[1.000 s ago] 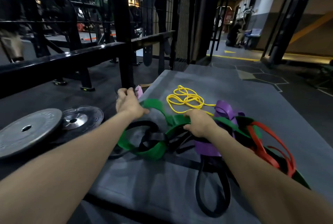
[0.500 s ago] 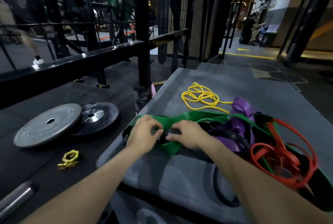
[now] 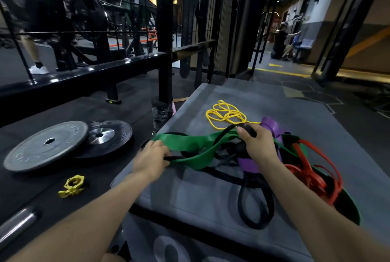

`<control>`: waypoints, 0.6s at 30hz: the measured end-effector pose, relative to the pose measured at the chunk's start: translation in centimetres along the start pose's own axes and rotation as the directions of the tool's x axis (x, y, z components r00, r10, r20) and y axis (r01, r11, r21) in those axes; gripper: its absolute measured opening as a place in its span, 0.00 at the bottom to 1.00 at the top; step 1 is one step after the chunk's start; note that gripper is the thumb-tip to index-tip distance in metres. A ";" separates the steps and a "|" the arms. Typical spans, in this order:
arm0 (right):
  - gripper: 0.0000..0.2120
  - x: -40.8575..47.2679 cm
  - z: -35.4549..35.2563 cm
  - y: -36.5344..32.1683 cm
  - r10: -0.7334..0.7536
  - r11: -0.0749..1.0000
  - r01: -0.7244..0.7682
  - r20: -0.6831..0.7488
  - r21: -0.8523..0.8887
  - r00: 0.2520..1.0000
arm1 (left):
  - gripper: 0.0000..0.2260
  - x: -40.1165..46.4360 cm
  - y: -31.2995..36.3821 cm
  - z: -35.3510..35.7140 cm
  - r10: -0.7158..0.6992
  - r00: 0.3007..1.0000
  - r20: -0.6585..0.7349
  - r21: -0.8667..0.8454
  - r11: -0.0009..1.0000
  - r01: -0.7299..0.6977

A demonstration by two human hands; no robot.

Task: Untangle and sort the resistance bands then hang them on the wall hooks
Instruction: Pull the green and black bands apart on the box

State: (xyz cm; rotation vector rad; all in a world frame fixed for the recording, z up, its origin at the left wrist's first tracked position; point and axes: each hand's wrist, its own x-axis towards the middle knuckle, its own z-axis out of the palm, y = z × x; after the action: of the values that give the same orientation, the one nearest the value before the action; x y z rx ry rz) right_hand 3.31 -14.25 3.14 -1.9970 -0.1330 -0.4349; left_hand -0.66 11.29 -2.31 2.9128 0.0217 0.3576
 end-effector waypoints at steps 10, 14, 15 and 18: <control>0.11 -0.2 0.4 0.1 -0.065 0.930 0.087 0.075 -0.356 0.995 | 0.04 2.9 1.3 -2.8 -0.119 0.973 -0.200 -0.294 0.954 0.056; 0.16 -2.0 1.2 -0.3 -0.201 0.813 0.225 0.104 -0.537 0.974 | 0.06 1.2 2.8 -1.7 -0.048 0.952 -0.302 -0.142 0.990 0.004; 0.17 -2.5 1.4 -0.4 -0.255 0.798 0.277 0.117 -0.535 0.960 | 0.06 0.4 3.2 -0.9 -0.031 0.953 -0.301 -0.190 0.981 -0.028; 0.17 -3.3 2.2 -0.1 -0.197 0.827 0.297 0.249 -0.477 0.948 | 0.05 -2.0 3.5 1.6 0.122 0.977 -0.176 -0.350 0.920 -0.178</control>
State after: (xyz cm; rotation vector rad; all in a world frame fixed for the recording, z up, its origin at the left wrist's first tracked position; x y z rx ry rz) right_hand 0.78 -11.90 1.19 -2.5626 -0.4428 -0.4786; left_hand -2.24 7.44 -3.60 2.5190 -0.2235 0.5443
